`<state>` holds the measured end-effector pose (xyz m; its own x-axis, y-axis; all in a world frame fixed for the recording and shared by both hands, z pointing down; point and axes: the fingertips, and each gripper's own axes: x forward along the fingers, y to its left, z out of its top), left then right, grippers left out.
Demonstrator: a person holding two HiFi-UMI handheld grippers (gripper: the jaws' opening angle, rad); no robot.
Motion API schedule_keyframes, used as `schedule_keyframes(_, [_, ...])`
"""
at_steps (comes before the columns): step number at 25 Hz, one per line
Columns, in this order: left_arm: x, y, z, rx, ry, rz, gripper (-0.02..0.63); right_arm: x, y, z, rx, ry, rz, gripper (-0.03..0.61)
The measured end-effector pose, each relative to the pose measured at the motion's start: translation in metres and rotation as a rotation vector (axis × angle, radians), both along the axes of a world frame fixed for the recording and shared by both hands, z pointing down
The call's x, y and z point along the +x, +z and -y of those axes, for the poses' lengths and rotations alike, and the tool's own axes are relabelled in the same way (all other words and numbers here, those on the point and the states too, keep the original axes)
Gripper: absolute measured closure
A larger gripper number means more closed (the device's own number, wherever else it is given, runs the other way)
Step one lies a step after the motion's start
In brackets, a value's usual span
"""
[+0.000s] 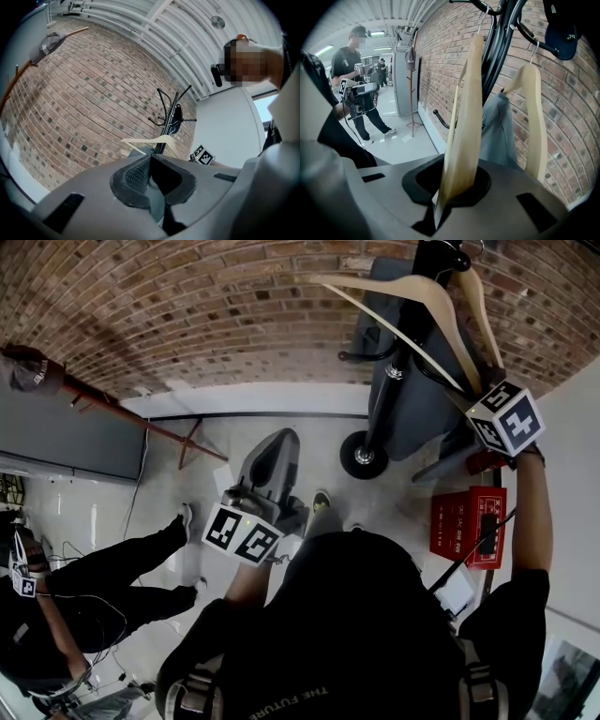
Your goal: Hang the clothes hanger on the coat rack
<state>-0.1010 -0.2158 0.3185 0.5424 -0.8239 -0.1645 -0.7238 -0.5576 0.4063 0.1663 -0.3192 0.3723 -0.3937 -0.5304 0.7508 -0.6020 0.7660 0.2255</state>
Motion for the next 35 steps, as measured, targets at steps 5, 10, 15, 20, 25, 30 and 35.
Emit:
schedule_keyframes(5, [-0.003, 0.0, -0.001, -0.004, 0.0, 0.0, 0.594, -0.003, 0.0, 0.001, 0.028, 0.015, 0.017, 0.548])
schedule_keyframes(10, [-0.004, 0.0, -0.001, -0.001, 0.001, 0.0, 0.594, -0.004, 0.0, 0.001, 0.054, 0.032, 0.032, 0.548])
schedule_keyframes(15, [-0.001, -0.001, -0.003, -0.004, 0.007, -0.001, 0.594, -0.004, -0.002, 0.0, 0.083, 0.035, 0.036, 0.545])
schedule_keyframes(20, [0.003, 0.001, -0.006, -0.005, 0.011, 0.001, 0.594, -0.006, -0.003, -0.006, 0.091, 0.032, 0.071, 0.538])
schedule_keyframes(25, [0.009, 0.001, -0.01, -0.007, 0.02, 0.003, 0.594, -0.004, -0.008, -0.013, 0.111, 0.038, 0.11, 0.513])
schedule_keyframes(30, [0.016, 0.002, -0.015, -0.011, 0.03, 0.003, 0.594, 0.0, -0.014, -0.022, 0.132, 0.037, 0.143, 0.489])
schedule_keyframes(35, [0.023, 0.002, -0.021, -0.006, 0.042, 0.003, 0.594, 0.007, -0.024, -0.028, 0.197, 0.057, 0.151, 0.477])
